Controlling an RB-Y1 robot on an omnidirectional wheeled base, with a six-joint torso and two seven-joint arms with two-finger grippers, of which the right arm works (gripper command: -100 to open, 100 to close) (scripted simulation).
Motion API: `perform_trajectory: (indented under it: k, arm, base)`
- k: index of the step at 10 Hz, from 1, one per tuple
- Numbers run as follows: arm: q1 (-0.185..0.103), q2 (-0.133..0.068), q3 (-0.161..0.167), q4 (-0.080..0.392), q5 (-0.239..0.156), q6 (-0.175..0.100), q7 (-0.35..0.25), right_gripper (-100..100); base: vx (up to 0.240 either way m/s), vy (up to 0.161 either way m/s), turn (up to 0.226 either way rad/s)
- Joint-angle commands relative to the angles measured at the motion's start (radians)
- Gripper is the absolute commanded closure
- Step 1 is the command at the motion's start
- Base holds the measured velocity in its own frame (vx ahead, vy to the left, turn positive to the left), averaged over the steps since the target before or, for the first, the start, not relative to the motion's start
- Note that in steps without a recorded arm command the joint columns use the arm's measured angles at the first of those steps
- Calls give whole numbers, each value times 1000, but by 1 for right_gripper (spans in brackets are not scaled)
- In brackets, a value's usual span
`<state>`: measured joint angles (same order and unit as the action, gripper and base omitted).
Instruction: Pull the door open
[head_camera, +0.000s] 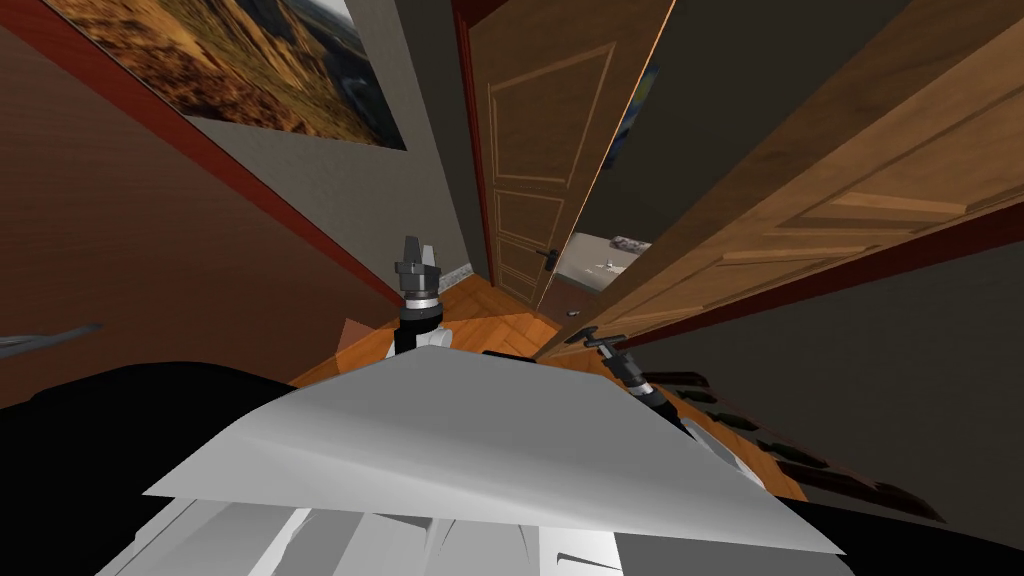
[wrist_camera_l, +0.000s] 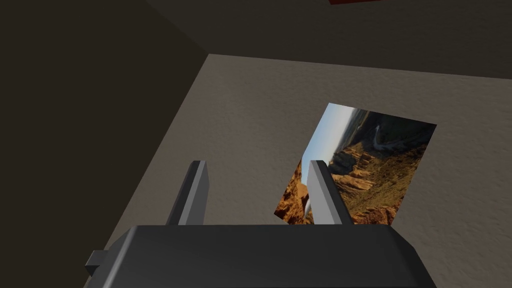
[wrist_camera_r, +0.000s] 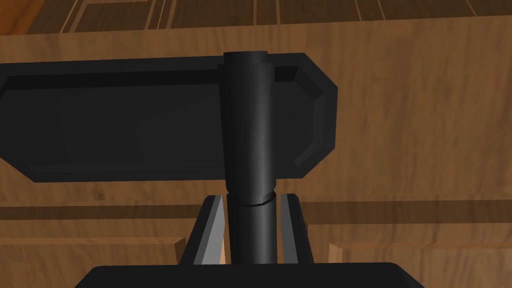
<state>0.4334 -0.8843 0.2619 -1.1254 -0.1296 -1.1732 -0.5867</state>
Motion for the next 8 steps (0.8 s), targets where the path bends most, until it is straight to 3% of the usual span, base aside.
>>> perform_trajectory:
  k: [1,2,3,4,7,8]
  arm:
    - [14,-1,5,44,2,-50,1,100]
    - [14,-1,5,44,2,-52,1,100]
    - [18,-3,8,71,3,-84,-1,100]
    - [34,-1,1,62,-1,-81,-1,-100]
    - [83,-7,-16,78,-22,-122,1,-100]
    - [69,-1,-10,84,-15,-117,1,-100]
  base:
    - [14,-6,44]
    - [10,3,1]
    - [0,0,0]
    - [26,20,-192]
    - [13,46,-271]
    - [-16,9,-53]
